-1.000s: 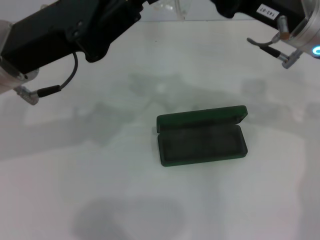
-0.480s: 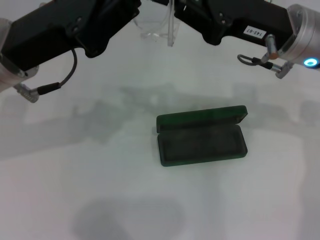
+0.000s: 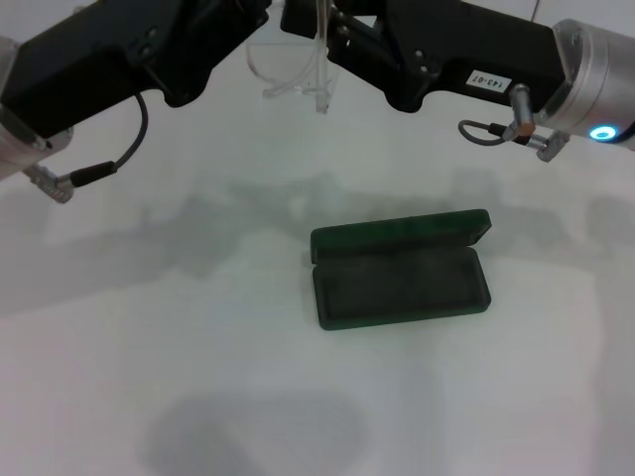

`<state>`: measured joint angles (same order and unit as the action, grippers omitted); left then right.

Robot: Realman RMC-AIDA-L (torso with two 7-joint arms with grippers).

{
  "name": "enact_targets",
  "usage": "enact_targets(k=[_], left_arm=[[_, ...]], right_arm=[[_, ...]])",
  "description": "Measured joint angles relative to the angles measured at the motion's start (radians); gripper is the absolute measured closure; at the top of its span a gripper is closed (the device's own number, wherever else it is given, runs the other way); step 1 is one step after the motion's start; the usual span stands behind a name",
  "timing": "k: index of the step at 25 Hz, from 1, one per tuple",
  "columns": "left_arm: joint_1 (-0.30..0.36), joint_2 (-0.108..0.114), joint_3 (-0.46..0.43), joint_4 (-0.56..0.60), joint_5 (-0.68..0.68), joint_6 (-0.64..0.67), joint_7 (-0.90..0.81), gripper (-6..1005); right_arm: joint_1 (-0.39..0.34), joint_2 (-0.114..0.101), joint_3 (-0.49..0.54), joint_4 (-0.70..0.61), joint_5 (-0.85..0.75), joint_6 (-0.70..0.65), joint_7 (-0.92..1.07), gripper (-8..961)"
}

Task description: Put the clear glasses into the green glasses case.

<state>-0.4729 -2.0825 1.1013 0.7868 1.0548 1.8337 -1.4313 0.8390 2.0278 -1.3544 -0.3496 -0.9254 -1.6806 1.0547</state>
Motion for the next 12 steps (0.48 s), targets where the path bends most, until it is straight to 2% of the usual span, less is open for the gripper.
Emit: enact_targets(k=[12], left_arm=[[-0.007,0.001,0.0,-0.004,0.001,-0.001,0.0,946]], right_arm=[[0.004,0.0,-0.016,-0.008,0.0,0.009,-0.013,837]])
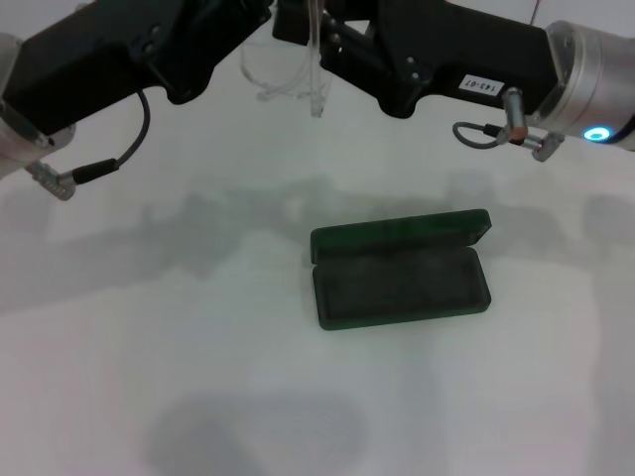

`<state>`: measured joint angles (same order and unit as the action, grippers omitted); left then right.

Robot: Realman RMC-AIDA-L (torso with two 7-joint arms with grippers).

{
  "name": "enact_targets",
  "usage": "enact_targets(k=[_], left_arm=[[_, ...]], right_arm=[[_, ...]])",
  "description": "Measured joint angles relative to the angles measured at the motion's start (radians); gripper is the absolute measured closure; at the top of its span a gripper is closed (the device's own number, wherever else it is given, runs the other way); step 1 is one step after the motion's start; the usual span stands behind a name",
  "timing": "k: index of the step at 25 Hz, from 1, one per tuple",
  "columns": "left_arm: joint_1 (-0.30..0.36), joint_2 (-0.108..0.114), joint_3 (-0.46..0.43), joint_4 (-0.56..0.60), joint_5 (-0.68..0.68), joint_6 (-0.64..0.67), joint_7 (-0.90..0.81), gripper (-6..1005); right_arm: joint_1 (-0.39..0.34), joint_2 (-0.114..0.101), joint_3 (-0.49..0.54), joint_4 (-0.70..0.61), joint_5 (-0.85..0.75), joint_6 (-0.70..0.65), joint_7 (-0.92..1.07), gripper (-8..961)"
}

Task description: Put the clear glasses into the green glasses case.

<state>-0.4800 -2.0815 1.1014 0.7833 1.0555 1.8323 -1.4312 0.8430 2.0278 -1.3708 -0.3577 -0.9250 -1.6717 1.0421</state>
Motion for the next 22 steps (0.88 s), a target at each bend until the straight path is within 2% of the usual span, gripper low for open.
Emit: enact_targets(k=[6,22], left_arm=[[-0.003,0.005,0.0,-0.014,0.0,-0.007,0.003,946],[0.0,0.018,0.0,-0.014,0.0,0.009,0.006,946]], right_arm=[[-0.018,0.0,-0.043,-0.051,0.01,0.034,-0.01,837],[-0.06,-0.001,-0.027,-0.059,0.092,0.059,-0.046,837]])
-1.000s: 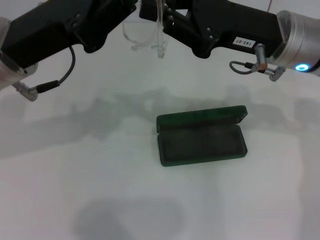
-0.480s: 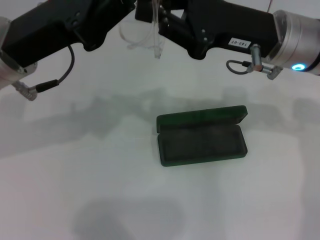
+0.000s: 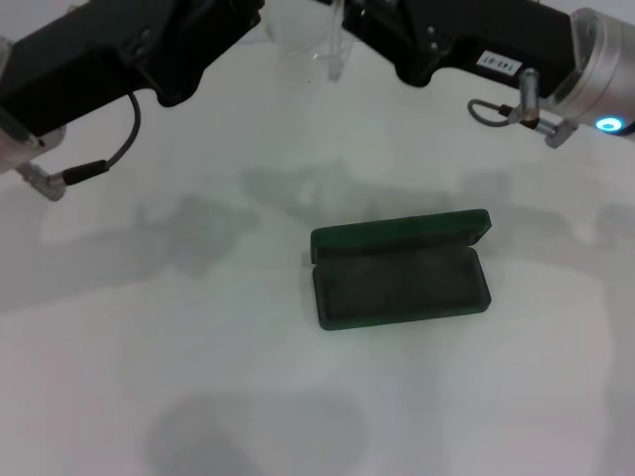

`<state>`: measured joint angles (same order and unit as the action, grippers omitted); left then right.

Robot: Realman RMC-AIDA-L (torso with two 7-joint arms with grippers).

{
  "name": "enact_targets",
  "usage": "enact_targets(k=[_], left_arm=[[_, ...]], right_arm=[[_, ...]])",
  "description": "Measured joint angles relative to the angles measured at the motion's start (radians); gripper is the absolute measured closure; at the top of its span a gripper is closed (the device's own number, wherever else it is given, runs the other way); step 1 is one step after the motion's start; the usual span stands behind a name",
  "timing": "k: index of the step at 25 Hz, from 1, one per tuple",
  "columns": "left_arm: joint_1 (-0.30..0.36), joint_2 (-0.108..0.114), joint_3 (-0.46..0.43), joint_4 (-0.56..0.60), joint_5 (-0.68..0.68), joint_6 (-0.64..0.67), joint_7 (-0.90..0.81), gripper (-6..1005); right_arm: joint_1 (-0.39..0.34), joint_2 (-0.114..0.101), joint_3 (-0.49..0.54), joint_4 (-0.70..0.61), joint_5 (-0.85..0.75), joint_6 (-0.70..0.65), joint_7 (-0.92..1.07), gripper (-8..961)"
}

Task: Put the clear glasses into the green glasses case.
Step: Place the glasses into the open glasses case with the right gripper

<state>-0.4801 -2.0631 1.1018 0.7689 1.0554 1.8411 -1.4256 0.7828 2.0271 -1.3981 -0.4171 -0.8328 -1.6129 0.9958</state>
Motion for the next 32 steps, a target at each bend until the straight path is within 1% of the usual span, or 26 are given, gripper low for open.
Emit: enact_targets(k=[2,4,5,6,8,9,10,11,13,14,15,16,17,19,20,21,22,23,24,26,29,32], left_arm=[[0.01,0.01,-0.004,0.002,0.0,0.003,0.0,946],[0.026,0.029,-0.021,0.002,0.0,0.004,-0.004,945],[0.044,0.049,-0.044,0.002,0.001,0.004,-0.008,945],[0.057,0.064,-0.062,0.001,0.002,0.004,-0.011,945],[0.089,0.103,-0.115,-0.008,0.012,0.004,-0.019,945],[0.101,0.119,-0.141,-0.013,0.018,0.004,-0.024,945],[0.11,0.13,-0.162,-0.018,0.024,0.004,-0.027,945],[0.124,0.147,-0.194,-0.023,0.032,0.004,-0.034,945],[0.147,0.163,-0.242,-0.023,0.05,0.004,-0.049,945],[0.158,0.168,-0.262,-0.02,0.06,0.004,-0.057,945],[0.167,0.17,-0.279,-0.017,0.07,0.005,-0.064,945],[0.174,0.172,-0.291,-0.014,0.076,0.005,-0.068,945],[0.178,0.173,-0.296,-0.012,0.079,0.005,-0.071,945],[0.183,0.172,-0.298,-0.012,0.08,0.006,-0.072,945],[0.185,0.171,-0.298,-0.012,0.081,0.006,-0.071,945],[0.186,0.17,-0.298,-0.012,0.083,0.006,-0.07,945],[0.187,0.169,-0.298,-0.012,0.085,0.006,-0.069,945],[0.185,0.167,-0.298,-0.012,0.087,0.006,-0.067,945],[0.182,0.165,-0.296,-0.012,0.091,0.006,-0.065,945],[0.176,0.159,-0.294,-0.013,0.096,0.006,-0.061,945],[0.176,0.15,-0.296,-0.017,0.104,0.006,-0.056,945],[0.185,0.14,-0.297,-0.016,0.109,0.011,-0.048,945]], right_arm=[[-0.013,-0.006,0.003,-0.02,0.001,0.028,0.004,837],[-0.035,-0.02,0.003,-0.074,-0.024,0.067,0.038,837],[-0.05,-0.028,0.003,-0.108,-0.046,0.086,0.066,837],[-0.08,-0.044,0.005,-0.184,-0.087,0.114,0.119,837],[-0.125,-0.066,0.006,-0.306,-0.146,0.147,0.196,836],[-0.171,-0.085,0.007,-0.426,-0.209,0.172,0.274,836],[-0.202,-0.099,0.008,-0.52,-0.272,0.187,0.349,836],[-0.232,-0.111,0.015,-0.62,-0.34,0.199,0.422,836],[-0.27,-0.122,0.037,-0.805,-0.494,0.197,0.588,836],[-0.277,-0.123,0.051,-0.904,-0.584,0.182,0.684,836],[-0.277,-0.121,0.071,-1.019,-0.72,0.142,0.803,836],[-0.25,-0.108,0.092,-1.202,-0.936,0.041,1.008,836],[-0.25,-0.108,0.092,-1.202,-0.936,0.041,1.008,836],[-0.198,-0.085,0.096,-1.326,-1.103,-0.076,1.153,836],[-0.146,-0.061,0.096,-1.382,-1.191,-0.154,1.223,836],[-0.094,-0.038,0.092,-1.407,-1.268,-0.227,1.278,836],[-0.042,-0.019,0.083,-1.425,-1.335,-0.292,1.331,836],[0.005,-0.008,0.061,-1.426,-1.384,-0.341,1.374,836],[0.04,-0.005,0.031,-1.425,-1.421,-0.372,1.417,836],[0.106,-0.007,-0.069,-1.404,-1.48,-0.404,1.489,836],[0.151,-0.002,-0.21,-1.345,-1.564,-0.386,1.516,836],[0.164,-0.001,-0.357,-1.269,-1.633,-0.3,1.52,836]])
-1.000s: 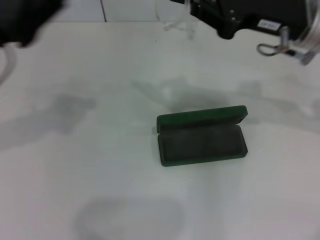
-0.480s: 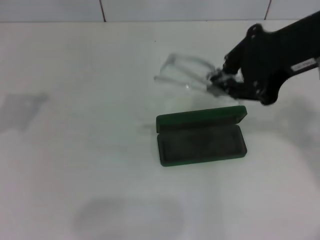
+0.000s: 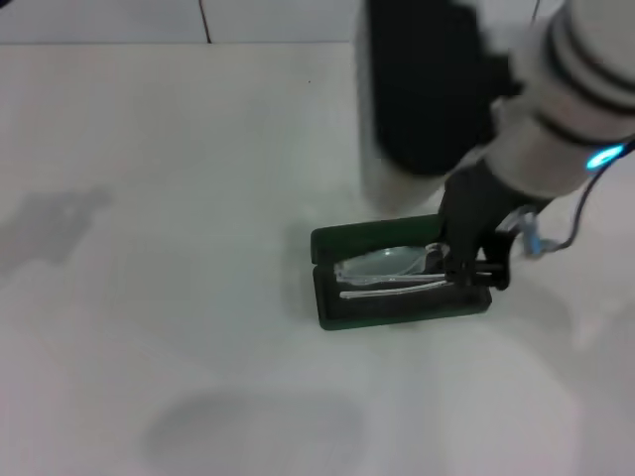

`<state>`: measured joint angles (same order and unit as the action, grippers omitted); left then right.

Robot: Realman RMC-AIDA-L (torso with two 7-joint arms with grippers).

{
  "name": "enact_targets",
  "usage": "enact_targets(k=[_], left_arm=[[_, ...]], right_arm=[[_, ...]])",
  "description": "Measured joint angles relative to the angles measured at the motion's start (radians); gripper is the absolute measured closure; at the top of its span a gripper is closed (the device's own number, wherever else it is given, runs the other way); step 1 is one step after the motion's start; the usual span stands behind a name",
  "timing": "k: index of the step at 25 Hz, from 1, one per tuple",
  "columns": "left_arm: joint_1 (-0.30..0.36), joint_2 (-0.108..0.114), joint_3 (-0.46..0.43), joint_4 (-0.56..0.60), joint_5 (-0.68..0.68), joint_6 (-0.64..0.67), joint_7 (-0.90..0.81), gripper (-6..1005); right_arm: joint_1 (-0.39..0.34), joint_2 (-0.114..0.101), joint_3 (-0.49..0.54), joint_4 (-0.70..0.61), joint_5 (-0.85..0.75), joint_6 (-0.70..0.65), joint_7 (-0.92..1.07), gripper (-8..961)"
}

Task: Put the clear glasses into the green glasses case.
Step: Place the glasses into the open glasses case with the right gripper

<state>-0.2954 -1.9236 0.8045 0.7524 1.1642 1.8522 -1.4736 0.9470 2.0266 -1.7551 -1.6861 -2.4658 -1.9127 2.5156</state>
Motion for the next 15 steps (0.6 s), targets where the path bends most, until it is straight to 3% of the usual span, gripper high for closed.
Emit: enact_targets(k=[15], left_arm=[[-0.014,-0.01,0.0,-0.045,0.013,0.013,0.045,945]], right_arm=[[-0.058,0.001,-0.251,0.132,-0.121,0.27,-0.013,836]])
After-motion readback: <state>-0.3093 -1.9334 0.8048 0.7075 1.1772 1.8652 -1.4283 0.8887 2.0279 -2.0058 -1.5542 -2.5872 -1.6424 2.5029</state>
